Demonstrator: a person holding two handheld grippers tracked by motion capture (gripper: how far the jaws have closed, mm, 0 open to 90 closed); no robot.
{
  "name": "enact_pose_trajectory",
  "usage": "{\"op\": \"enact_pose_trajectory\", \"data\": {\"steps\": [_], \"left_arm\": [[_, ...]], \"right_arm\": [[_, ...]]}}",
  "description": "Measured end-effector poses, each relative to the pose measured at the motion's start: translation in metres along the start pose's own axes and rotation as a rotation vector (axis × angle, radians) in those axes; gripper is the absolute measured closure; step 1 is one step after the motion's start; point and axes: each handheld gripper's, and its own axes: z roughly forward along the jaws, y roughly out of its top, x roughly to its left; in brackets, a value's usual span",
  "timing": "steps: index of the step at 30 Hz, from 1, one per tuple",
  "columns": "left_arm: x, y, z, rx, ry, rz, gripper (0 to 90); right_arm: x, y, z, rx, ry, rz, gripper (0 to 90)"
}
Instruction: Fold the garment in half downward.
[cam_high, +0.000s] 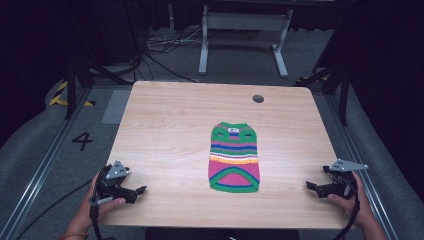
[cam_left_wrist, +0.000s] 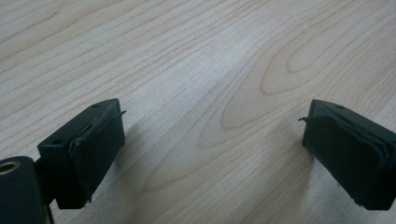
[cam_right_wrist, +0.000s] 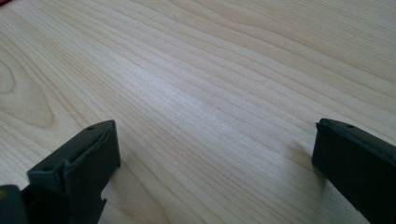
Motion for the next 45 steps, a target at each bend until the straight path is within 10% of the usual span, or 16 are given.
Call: {"op": "enact_pose_trajectory", "data": {"steps": [40,45], "left_arm": [[0.001,0.003,0.001,0.011,0.001,-0.001,7.0],[0.007,0.014,0.004,0.029,0.015,0.003,16.5]], "right_arm": [[0.0,0.001,0.001,0.0,-0.003,0.004,1.2],[-0.004,0.004,0.001,-0.01,-0.008,0.013,12.5]]}}
